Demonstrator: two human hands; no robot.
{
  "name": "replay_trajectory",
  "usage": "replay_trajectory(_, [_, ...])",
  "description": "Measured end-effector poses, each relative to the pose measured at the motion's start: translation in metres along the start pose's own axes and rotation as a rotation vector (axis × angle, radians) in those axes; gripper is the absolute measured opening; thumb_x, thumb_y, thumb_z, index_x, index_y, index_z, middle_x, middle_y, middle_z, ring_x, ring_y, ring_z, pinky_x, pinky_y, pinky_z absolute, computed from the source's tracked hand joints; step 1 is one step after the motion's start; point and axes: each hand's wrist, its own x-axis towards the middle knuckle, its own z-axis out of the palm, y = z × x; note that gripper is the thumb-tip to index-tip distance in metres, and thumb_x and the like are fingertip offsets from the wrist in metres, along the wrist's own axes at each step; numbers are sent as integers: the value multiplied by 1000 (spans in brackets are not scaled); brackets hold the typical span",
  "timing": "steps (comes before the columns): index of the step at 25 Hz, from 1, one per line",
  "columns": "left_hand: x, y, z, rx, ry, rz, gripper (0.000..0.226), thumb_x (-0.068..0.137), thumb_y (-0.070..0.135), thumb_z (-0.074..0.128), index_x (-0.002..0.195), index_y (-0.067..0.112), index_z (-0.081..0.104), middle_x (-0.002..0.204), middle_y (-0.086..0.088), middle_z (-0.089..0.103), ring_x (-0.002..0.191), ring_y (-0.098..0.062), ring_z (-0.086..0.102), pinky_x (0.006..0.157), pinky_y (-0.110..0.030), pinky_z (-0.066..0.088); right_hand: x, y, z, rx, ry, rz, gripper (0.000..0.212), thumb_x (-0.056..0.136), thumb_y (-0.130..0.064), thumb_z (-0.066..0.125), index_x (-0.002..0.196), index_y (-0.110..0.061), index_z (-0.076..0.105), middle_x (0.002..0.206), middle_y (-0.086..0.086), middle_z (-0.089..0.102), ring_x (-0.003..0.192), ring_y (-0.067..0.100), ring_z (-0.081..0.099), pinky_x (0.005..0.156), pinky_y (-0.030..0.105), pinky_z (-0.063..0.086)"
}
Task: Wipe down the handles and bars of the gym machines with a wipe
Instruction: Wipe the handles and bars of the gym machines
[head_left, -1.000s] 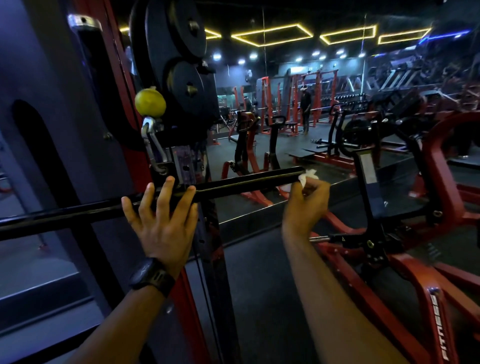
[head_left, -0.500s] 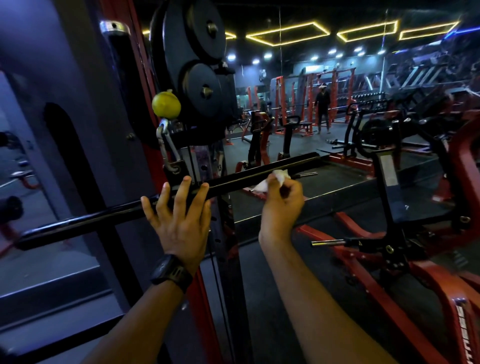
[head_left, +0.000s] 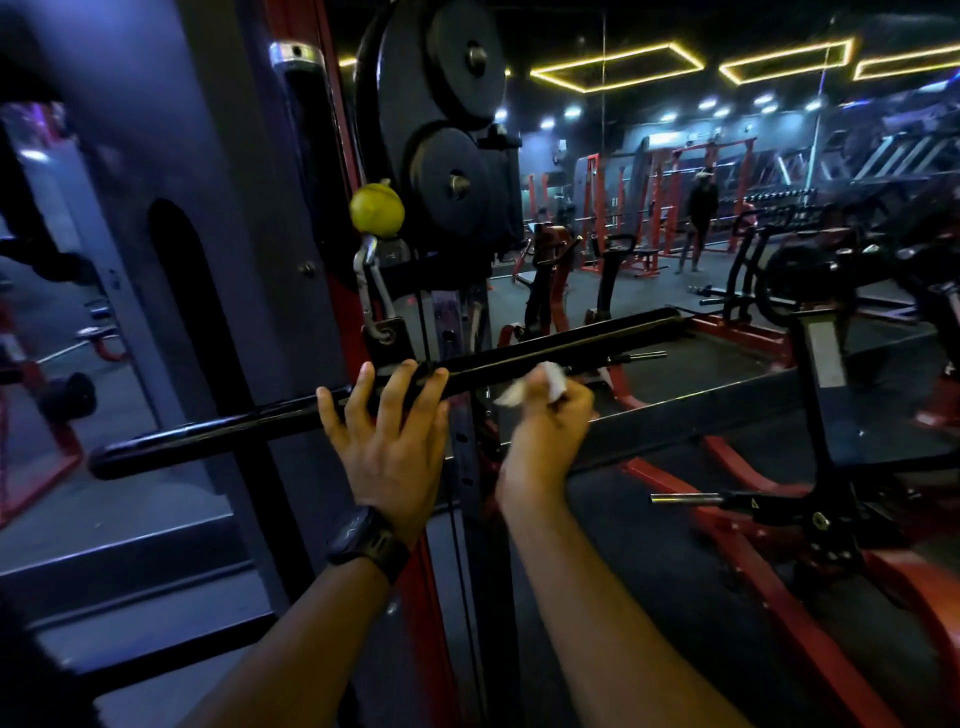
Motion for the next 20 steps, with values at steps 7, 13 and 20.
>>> replay_trajectory(7, [0,1,5,-2,-9,-2,28,99,34,54,127,32,53,128,2,53,123,-34,47,108,-66,26,-21,10,12,2,-36,-17,7,97,-14,55,94,-19,52,90,1,61,82,9,62,78,28,52])
replay_trajectory(13, [-1,3,6,-8,0,13,29,98,33,55,127,32,54,126,0,57,122,-34,48,106,-68,28,-16,16,16,24,-118,15,5,96,-15,55,97,-19,53,97,3,63,86,9,65,78,29,55])
replay_trajectory(20, [0,-7,6,0,-8,19,38,91,32,61,128,32,52,128,3,50,122,-33,45,107,-65,26,-32,34,7,-167,-341,-89,4,94,-17,61,95,-16,58,90,0,66,84,12,66,77,30,53])
